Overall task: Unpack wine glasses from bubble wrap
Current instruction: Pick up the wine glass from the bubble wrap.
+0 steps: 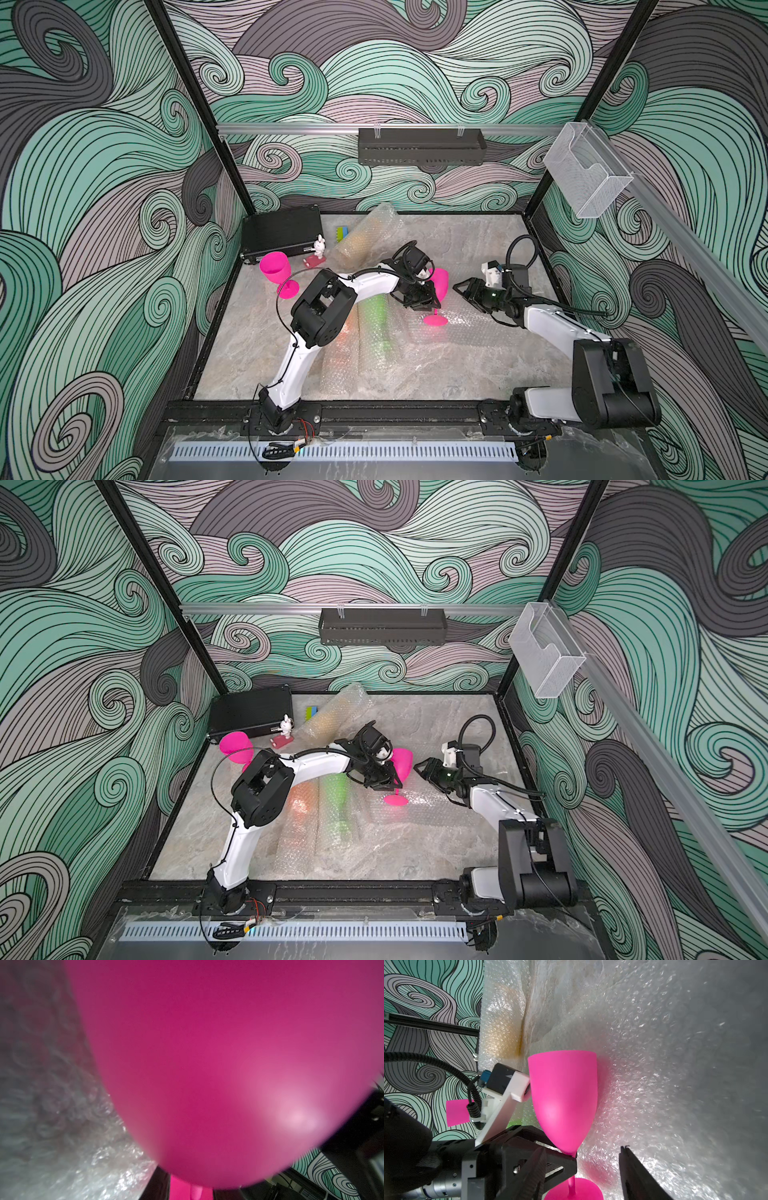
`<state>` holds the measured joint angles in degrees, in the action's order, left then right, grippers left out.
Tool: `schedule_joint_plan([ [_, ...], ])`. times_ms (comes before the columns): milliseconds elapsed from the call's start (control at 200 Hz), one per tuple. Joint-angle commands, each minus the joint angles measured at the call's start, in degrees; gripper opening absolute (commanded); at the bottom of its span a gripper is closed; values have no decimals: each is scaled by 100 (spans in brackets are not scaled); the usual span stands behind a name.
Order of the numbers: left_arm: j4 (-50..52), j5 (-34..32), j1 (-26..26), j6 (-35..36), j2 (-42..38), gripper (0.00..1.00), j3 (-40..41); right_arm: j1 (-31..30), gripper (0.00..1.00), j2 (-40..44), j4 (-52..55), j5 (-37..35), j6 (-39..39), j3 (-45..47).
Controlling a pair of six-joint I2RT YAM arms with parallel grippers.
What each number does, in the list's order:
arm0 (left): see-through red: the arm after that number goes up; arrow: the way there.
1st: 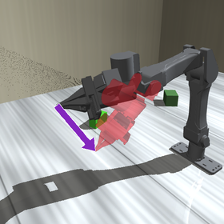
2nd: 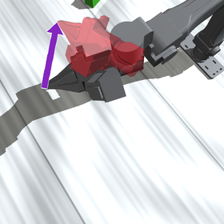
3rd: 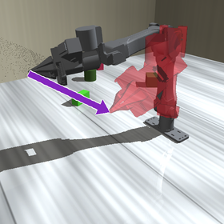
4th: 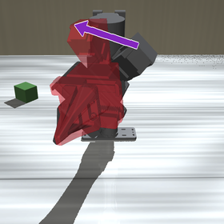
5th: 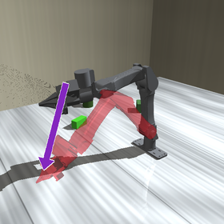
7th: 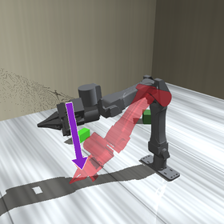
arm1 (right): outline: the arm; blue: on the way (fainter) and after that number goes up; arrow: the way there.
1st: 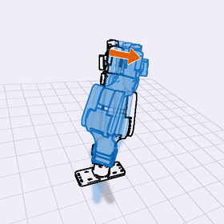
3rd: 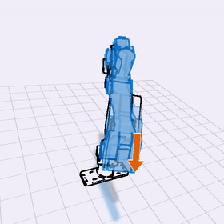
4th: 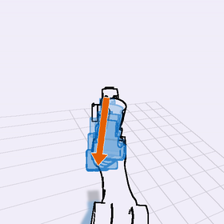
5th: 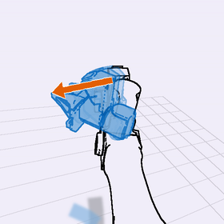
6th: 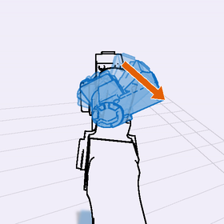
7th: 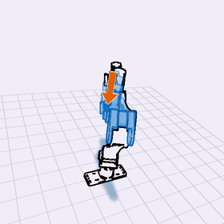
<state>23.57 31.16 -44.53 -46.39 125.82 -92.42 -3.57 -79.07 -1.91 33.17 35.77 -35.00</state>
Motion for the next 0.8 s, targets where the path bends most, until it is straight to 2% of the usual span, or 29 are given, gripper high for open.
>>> schedule_joint_plan([
  [0,244,13,-47,51,230,27,-221,-77,59,-80,-134,-34,-61,11],
  [240,227,68,-64,114,135,6,-115,-80,59,-31,9,-90,-175,-50],
  [445,139,101,-55,350,-265,3,124,-66,59,197,307,-88,-301,-223],
  [796,-80,-148,94,1235,-1053,0,589,97,61,819,790,-102,-421,-489],
])
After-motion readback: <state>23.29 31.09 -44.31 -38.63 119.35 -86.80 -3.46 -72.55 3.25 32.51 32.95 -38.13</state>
